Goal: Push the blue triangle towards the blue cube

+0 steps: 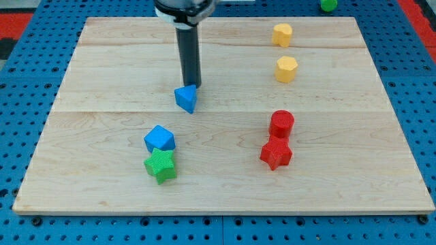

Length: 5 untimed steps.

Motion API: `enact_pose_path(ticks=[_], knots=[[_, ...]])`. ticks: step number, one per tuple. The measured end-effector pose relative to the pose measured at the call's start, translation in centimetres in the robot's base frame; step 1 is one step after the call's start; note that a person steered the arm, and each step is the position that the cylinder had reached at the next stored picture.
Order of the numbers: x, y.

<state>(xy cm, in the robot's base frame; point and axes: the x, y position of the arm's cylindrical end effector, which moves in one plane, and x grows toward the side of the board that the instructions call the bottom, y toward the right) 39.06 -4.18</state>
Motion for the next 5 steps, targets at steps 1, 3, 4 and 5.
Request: enact_pose_path(ticks=[1, 3, 4, 5], knots=[[3.0, 0.0], [3.7, 0.0], [3.8, 0.0], [4.0, -1.3]])
